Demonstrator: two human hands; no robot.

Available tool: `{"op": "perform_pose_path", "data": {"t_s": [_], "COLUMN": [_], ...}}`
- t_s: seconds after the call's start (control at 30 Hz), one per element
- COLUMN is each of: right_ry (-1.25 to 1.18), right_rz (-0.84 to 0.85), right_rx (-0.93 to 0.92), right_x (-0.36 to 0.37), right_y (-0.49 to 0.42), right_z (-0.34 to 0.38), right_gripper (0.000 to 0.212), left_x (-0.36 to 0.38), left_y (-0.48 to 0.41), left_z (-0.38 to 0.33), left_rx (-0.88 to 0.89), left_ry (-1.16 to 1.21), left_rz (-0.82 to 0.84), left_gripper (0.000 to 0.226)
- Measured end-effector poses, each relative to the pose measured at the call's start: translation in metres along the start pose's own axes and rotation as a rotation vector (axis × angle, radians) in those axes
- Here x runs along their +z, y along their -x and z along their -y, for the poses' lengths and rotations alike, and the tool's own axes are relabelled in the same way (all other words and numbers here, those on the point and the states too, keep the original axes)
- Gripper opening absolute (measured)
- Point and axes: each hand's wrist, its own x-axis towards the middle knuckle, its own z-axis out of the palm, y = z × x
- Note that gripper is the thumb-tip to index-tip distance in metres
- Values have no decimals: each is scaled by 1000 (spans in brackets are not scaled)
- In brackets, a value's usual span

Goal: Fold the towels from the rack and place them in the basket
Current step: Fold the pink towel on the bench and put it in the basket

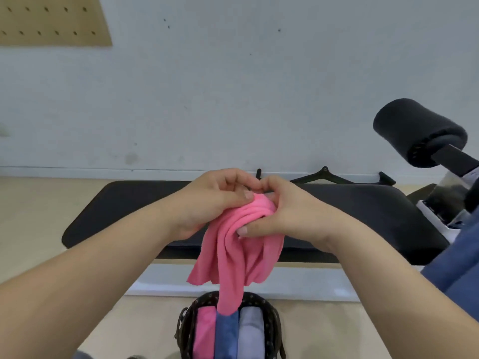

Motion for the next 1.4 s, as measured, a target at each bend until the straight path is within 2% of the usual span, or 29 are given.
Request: {"op": "perform_pose_path", "data": {"t_s": [0.07, 0.17, 0.23, 0.4, 0.53, 0.63, 0.73, 0.8, 0.87, 0.9, 0.97, 1.03, 1.13, 1.23, 1.33, 1.4], "right_ry": [27, 29, 39, 71, 83, 68, -6, 13, 54, 58, 7, -112, -279, -233, -266, -362], "right_rz": [64, 119, 75, -106, -134, -122, 23, 170, 318, 338, 228, 139, 231, 157, 128, 97], "right_rx": [42, 60, 96, 120, 106, 44, 4, 30, 72, 80, 72, 20, -53, -5, 74, 105], "right_x": [-3, -5, -4, 7, 15, 14, 7, 6, 11, 16, 27, 36, 41, 32, 20, 15], "right_y": [-5, -10, -17, -39, -49, -51, -48, -43, -41, -42, -45, -48, -48, -45, -41, -40], "right_z": [0, 1, -2, -22, -26, -26, -22, -17, -16, -18, -22, -21, -12, -7, -9, -13], "right_gripper": [73, 50, 41, 19, 22, 32, 32, 19, 17, 21, 40, 56, 67, 48, 20, 25], "left_x": [-12, -16, -13, -13, -26, -40, -52, -57, -59, -60, -55, -49, -44, -47, -50, -49], "left_y": [-6, -12, -15, -17, -17, -15, -9, -7, -8, -7, -4, 0, 7, 12, 14, 14], "left_z": [11, 29, 41, 57, 61, 53, 42, 38, 38, 39, 40, 37, 29, 26, 28, 33], "left_rx": [3, 8, 0, 33, 28, -19, -211, -340, -346, -313, -204, -69, 73, 155, 247, 280], "left_ry": [-39, 37, 39, -223, -304, -384, -456, -361, -135, -11, 147, 177, 77, -59, -414, -717], "left_rz": [1, -61, -34, 77, 70, 29, 34, 42, 26, 39, 127, 196, 186, 103, -7, 9], "left_gripper": [17, 16, 15, 28, 28, 26, 46, 55, 33, 22, 30, 35, 33, 31, 34, 45]}}
